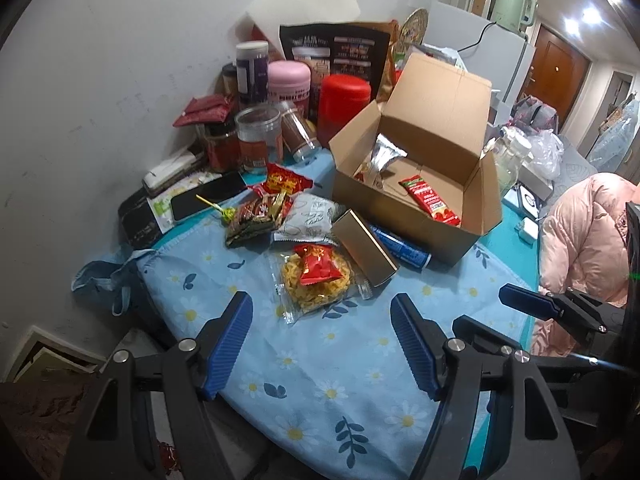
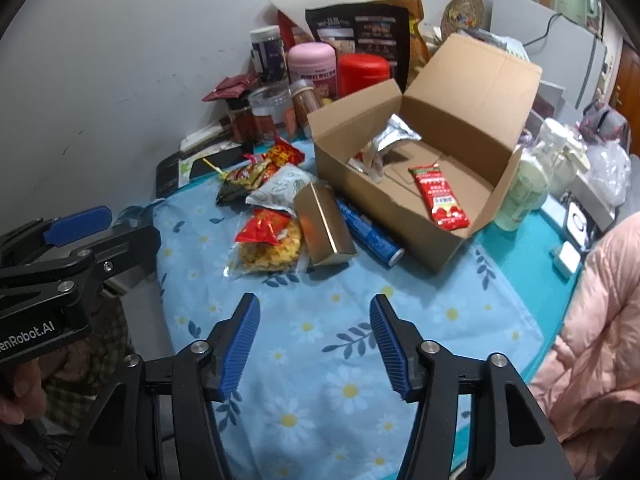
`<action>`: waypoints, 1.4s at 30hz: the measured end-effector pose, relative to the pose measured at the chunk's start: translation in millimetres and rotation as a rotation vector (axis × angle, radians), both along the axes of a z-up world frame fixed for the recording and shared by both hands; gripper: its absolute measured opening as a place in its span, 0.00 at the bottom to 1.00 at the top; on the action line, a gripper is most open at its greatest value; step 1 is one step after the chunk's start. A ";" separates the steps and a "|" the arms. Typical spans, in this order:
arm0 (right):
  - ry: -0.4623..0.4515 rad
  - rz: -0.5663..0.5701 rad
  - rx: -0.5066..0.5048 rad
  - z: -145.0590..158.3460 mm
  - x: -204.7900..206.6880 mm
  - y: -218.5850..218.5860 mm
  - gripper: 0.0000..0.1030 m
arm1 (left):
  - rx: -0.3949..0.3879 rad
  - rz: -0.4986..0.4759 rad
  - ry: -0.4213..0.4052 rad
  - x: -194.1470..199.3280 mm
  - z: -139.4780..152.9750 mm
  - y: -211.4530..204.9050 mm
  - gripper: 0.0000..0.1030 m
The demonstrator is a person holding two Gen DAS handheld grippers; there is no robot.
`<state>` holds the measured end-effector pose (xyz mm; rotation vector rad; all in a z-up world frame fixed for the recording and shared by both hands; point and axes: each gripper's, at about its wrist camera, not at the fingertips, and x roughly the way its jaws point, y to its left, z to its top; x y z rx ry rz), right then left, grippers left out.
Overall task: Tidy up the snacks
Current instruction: 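Withdraw both tools from the box back over the table, then grasp the red candy wrapper with the left gripper while the right grasps the gold box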
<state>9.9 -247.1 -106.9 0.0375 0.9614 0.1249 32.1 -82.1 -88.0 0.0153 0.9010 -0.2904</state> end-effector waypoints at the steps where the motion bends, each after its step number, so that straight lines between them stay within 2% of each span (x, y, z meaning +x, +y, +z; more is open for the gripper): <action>1: 0.005 0.000 0.001 -3.0 2.8 0.2 0.62 | -0.002 -0.004 0.008 5.3 -4.4 0.8 0.69; 12: 0.110 -0.008 0.004 -49.4 59.5 -1.8 0.66 | -0.008 -0.033 0.104 65.6 -49.5 -1.2 0.69; 23: 0.130 0.018 0.020 -76.8 114.9 -12.3 0.66 | -0.055 -0.049 0.206 119.7 -91.0 -10.9 0.69; 37: 0.188 0.116 0.071 -114.5 149.5 -11.8 0.66 | -0.047 -0.085 0.270 145.2 -122.8 -17.3 0.69; 41: 0.201 0.125 0.066 -122.1 158.5 -10.4 0.66 | -0.039 -0.083 0.264 150.4 -128.0 -17.2 0.69; 42: 0.204 0.127 0.067 -123.4 160.7 -10.3 0.66 | -0.034 -0.080 0.264 151.9 -129.5 -17.1 0.65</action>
